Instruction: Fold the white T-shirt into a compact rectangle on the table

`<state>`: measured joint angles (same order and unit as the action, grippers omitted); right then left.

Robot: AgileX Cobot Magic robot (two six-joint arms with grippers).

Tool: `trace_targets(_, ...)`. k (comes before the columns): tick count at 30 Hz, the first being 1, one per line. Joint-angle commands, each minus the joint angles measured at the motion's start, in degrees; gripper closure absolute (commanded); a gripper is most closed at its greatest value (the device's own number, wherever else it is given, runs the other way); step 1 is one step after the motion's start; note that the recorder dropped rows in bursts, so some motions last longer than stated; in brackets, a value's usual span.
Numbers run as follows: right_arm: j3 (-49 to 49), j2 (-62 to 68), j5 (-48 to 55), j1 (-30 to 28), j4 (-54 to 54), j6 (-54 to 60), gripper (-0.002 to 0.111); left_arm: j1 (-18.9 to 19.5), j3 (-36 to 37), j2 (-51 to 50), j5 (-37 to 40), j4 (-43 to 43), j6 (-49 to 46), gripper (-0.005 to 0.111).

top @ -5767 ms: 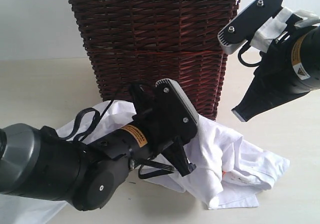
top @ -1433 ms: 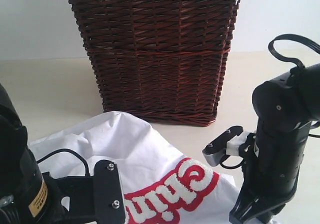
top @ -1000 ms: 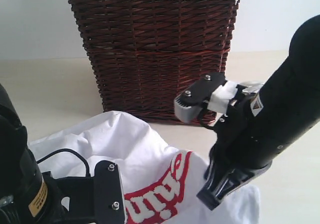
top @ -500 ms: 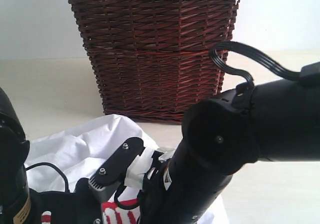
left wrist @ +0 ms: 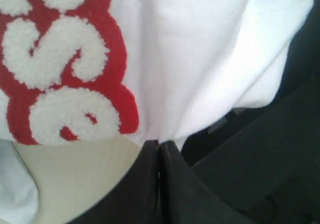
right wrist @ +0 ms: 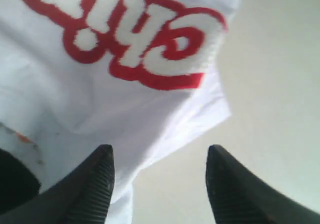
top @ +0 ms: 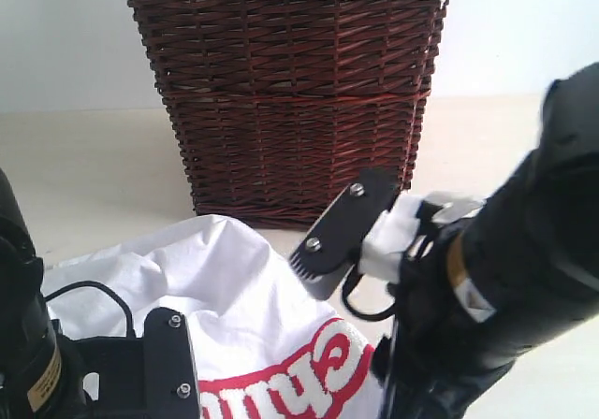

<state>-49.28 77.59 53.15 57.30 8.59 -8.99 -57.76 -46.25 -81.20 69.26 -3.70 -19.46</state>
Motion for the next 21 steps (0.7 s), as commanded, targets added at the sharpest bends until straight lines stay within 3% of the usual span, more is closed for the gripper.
trace_targets(1, 5.4, -8.0, 0.7, 0.2, 15.7, -18.3, 0.059, 0.1, 0.2, 2.7, -5.5, 2.9, 2.6, 0.107)
trace_targets(3, 8.8, -9.3, 0.7, 0.2, 18.6, -24.0, 0.069, 0.1, 0.1, 6.6, -6.8, 6.1, 5.0, 0.107)
trace_targets(6, 11.6, -6.9, -4.3, 0.2, 14.9, -21.8, 0.104, 0.1, 0.1, 13.9, -6.4, 6.6, 5.5, 0.107)
trace_targets(7, 11.6, -5.9, -4.7, 0.2, 14.2, -21.1, 0.108, 0.1, 0.1, 14.9, -5.2, 6.1, 5.5, 0.107)
trace_targets(9, 11.6, -3.9, -4.9, 0.2, 14.2, -21.1, 0.108, 0.1, 0.3, 15.9, 0.2, 6.0, 5.6, 0.107)
trace_targets(12, 11.3, -1.7, -4.4, 0.2, 14.3, -21.1, 0.108, 0.5, 2.4, 16.5, 0.7, 7.8, 9.4, 0.107)
trace_targets(16, 10.5, -1.5, -5.4, 0.2, 14.3, -21.1, 0.108, 3.7, 6.1, 16.8, 0.7, 9.7, 10.3, 0.107)
trace_targets(21, 10.5, -1.2, -8.1, 0.2, 12.4, -20.6, 0.108, 8.2, 6.9, 17.0, 0.7, 16.7, 18.5, 0.107)
